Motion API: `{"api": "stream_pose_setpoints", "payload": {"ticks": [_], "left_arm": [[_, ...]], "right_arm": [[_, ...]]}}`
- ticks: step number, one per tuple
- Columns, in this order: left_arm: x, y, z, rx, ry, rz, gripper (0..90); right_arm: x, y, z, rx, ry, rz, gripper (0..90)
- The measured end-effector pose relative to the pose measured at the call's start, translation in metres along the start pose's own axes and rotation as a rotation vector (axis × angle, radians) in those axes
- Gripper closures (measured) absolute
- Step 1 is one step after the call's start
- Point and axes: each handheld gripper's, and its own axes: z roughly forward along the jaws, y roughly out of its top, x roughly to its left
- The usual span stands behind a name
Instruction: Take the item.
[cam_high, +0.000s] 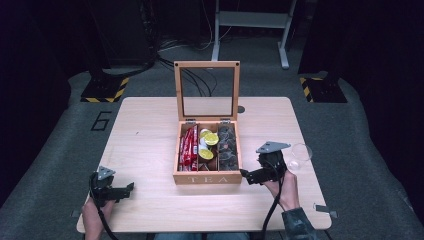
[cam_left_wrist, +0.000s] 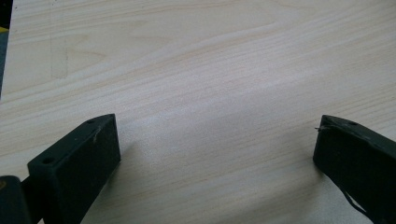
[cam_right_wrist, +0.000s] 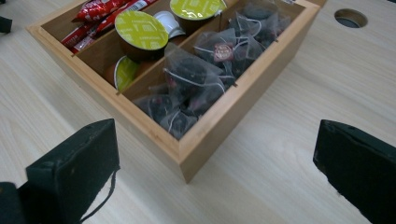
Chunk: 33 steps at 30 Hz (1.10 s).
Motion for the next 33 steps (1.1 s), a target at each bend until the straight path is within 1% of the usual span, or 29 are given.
{"api": "stream_pose_setpoints", "payload": {"ticks": [1,3,5,6,7,8,9,13,14,16,18,19,21,23,24,25,27,29,30,33], "left_arm": [[0.000,0.000,0.000,0.000,0.000,-0.001,0.4],[0.000,0.000,0.000,-0.001,0.001,-0.001,0.4],[0.000,0.000,0.000,0.000,0.001,0.001,0.4],[0.000,0.000,0.000,0.000,0.000,0.001,0.4],[0.000,0.000,0.000,0.000,0.000,0.000,0.4],[0.000,0.000,0.000,0.000,0.000,0.000,0.4],[0.000,0.000,0.000,0.000,0.000,0.001,0.4],[0.000,0.000,0.000,0.000,0.000,0.000,0.4],[0.000,0.000,0.000,0.000,0.000,0.000,0.4],[0.000,0.000,0.000,-0.001,0.001,0.000,0.4],[0.000,0.000,0.000,-0.001,0.000,0.000,0.4],[0.000,0.000,0.000,-0.001,0.000,-0.001,0.4],[0.000,0.000,0.000,-0.001,0.001,0.000,0.4],[0.000,0.000,0.000,-0.001,0.001,0.000,0.4],[0.000,0.000,0.000,-0.001,0.000,0.000,0.4],[0.000,0.000,0.000,-0.001,0.000,-0.001,0.4],[0.000,0.000,0.000,-0.001,0.000,0.000,0.4],[0.000,0.000,0.000,-0.001,0.001,0.000,0.4],[0.000,0.000,0.000,-0.001,0.001,0.000,0.4],[0.000,0.000,0.000,0.000,0.001,0.000,0.4]], "right_arm": [[0.000,0.003,0.002,0.007,0.005,0.002,0.0],[-0.001,0.010,0.008,0.004,0.027,0.004,2.9],[-0.003,0.017,0.014,-0.003,0.041,-0.007,3.4],[-0.002,0.021,0.017,0.007,0.047,0.000,3.3],[-0.003,0.024,0.021,0.011,0.053,-0.014,3.7],[-0.002,0.026,0.024,0.015,0.056,-0.017,3.9],[-0.002,0.028,0.027,0.017,0.058,-0.024,4.1],[0.000,0.035,0.040,0.037,0.074,-0.021,6.6],[0.000,0.036,0.046,0.048,0.079,-0.032,7.4],[0.001,0.038,0.053,0.062,0.088,-0.036,10.7],[0.003,0.040,0.059,0.078,0.092,-0.027,13.5],[0.003,0.041,0.063,0.087,0.092,-0.038,13.8],[0.004,0.042,0.069,0.099,0.090,-0.040,16.0],[0.005,0.042,0.074,0.107,0.080,-0.034,21.6],[0.006,0.041,0.076,0.114,0.082,-0.022,25.7],[0.006,0.041,0.078,0.116,0.087,-0.030,29.0],[0.006,0.041,0.081,0.120,0.092,-0.030,35.4],[0.007,0.041,0.083,0.117,0.092,-0.024,39.3],[0.008,0.041,0.084,0.120,0.091,-0.024,43.1],[0.009,0.041,0.087,0.135,0.093,-0.032,49.8]]}}
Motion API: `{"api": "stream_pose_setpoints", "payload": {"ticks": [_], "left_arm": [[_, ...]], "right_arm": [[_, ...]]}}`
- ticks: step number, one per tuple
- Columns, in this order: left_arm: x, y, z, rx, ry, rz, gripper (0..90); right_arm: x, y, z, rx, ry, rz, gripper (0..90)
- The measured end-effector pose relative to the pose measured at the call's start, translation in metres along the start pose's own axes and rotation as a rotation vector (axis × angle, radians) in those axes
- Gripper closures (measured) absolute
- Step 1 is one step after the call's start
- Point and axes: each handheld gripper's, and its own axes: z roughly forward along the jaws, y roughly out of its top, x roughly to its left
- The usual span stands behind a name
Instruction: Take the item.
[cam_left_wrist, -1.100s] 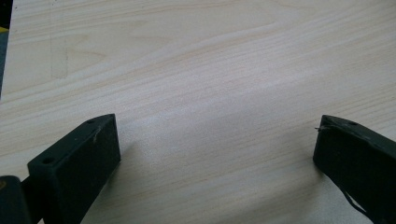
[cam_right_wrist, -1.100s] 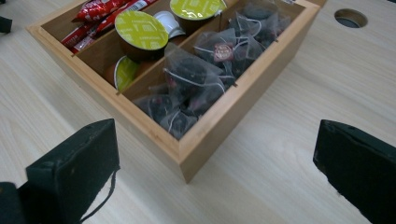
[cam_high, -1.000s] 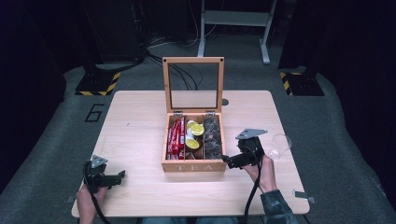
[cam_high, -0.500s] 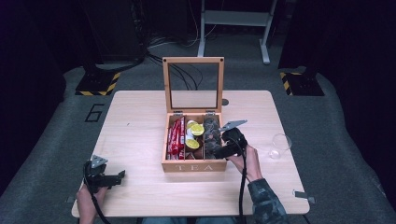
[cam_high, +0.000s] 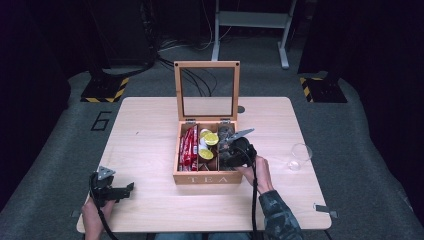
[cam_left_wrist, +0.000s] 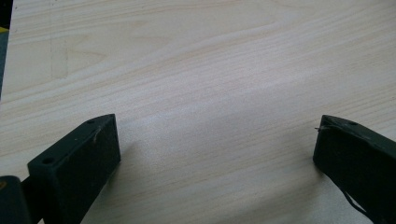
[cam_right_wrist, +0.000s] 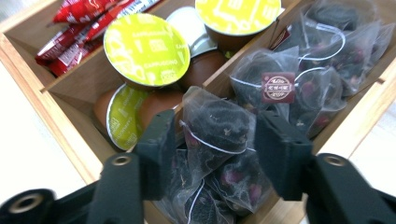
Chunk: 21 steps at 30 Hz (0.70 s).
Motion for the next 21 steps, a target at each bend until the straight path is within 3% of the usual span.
{"api": "stream_pose_setpoints", "payload": {"ticks": [11,21], "left_arm": [[0.000,0.000,0.000,0.000,0.000,0.000,0.4],[0.000,0.000,0.000,-0.001,0.000,-0.001,0.4]], "right_arm": [[0.001,-0.003,0.010,0.048,-0.033,0.018,76.1],[0.003,-0.006,0.007,0.033,-0.040,0.015,80.4]]}}
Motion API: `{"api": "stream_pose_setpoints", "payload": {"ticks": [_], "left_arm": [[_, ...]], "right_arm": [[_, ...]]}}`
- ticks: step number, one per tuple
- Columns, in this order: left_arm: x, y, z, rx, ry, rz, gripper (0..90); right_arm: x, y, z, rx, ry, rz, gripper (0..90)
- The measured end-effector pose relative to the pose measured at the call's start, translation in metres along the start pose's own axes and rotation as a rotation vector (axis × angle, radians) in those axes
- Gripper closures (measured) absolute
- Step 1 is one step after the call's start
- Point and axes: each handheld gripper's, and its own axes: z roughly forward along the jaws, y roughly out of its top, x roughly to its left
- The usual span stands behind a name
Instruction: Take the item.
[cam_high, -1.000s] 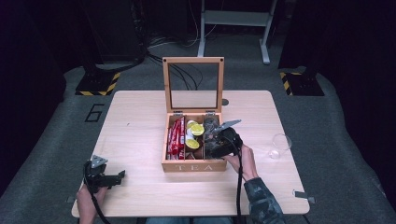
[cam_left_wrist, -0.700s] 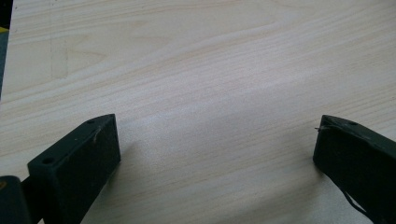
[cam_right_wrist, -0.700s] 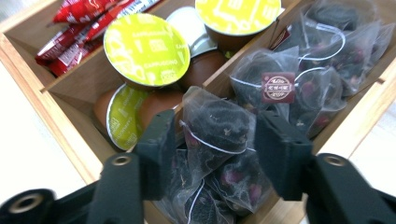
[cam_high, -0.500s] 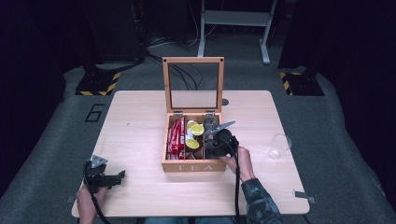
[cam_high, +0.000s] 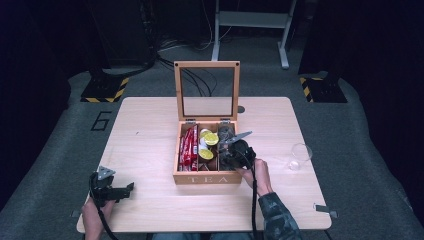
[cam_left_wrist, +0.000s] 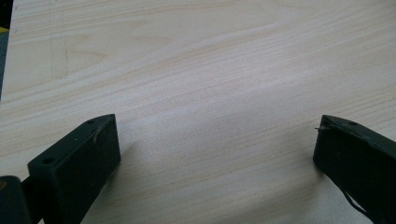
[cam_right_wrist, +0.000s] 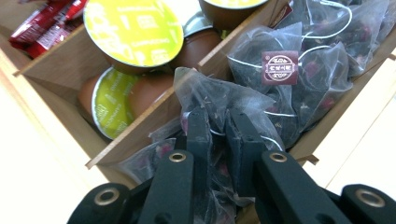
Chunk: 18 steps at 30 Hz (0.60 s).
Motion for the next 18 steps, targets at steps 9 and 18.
{"api": "stream_pose_setpoints", "payload": {"ticks": [9,18], "left_arm": [[0.000,0.000,0.000,0.001,0.000,0.001,0.4],[0.000,0.000,0.000,0.000,0.000,0.000,0.4]], "right_arm": [[0.003,0.000,-0.011,-0.035,-0.004,-0.005,80.8],[0.004,0.002,-0.025,-0.059,-0.022,-0.017,81.4]]}}
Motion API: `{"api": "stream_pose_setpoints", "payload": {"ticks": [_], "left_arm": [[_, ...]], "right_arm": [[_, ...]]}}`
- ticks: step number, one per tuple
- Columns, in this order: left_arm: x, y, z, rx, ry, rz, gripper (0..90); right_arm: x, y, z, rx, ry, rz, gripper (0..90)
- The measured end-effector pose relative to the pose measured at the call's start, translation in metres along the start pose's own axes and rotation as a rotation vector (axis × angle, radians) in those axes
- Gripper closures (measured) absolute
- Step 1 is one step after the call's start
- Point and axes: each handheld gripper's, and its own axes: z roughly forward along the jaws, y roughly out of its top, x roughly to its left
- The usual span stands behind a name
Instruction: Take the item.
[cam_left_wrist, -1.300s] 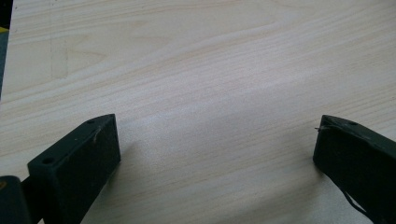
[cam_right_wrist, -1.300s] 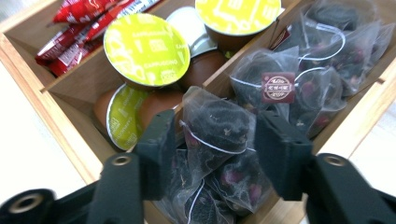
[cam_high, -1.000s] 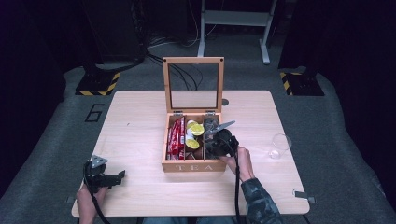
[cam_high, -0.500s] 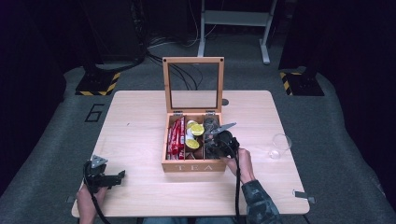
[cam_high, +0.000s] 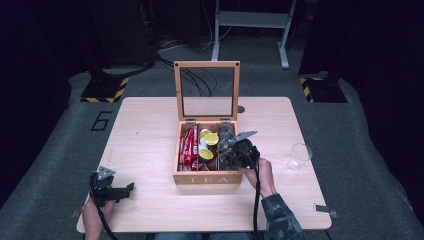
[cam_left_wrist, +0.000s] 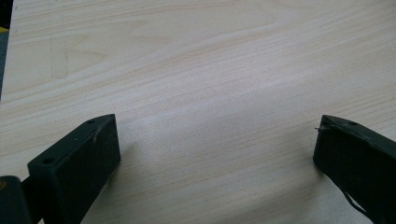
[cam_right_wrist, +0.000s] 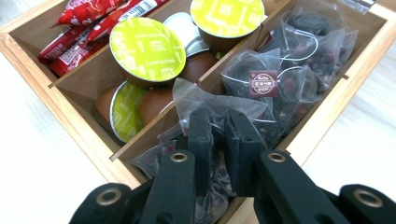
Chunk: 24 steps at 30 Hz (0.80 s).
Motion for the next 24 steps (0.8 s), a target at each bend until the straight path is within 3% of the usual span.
{"api": "stream_pose_setpoints", "payload": {"ticks": [8,9,13,20,21,22,24], "left_arm": [[0.000,0.000,0.000,0.000,0.000,0.000,0.4],[0.000,0.000,0.000,0.000,0.000,0.000,0.4],[0.000,0.000,0.000,0.000,0.000,0.000,0.4],[0.000,0.000,0.000,0.000,0.000,0.000,0.4],[0.000,0.000,0.000,0.000,-0.001,0.000,0.4],[0.000,0.000,0.000,0.001,-0.001,0.000,0.4],[0.000,0.000,0.000,0.001,-0.001,-0.001,0.4]], "right_arm": [[0.004,0.002,-0.010,-0.019,-0.029,-0.024,82.6],[0.005,0.003,-0.011,-0.015,-0.029,-0.027,89.7],[0.007,0.005,-0.016,-0.040,-0.032,-0.036,90.0],[0.006,0.006,-0.009,-0.009,-0.024,-0.043,90.0],[0.005,0.006,-0.009,-0.003,-0.023,-0.040,87.9],[0.004,0.007,-0.007,-0.003,-0.021,-0.039,77.8],[0.003,0.007,-0.003,0.012,-0.005,-0.028,67.9]]}}
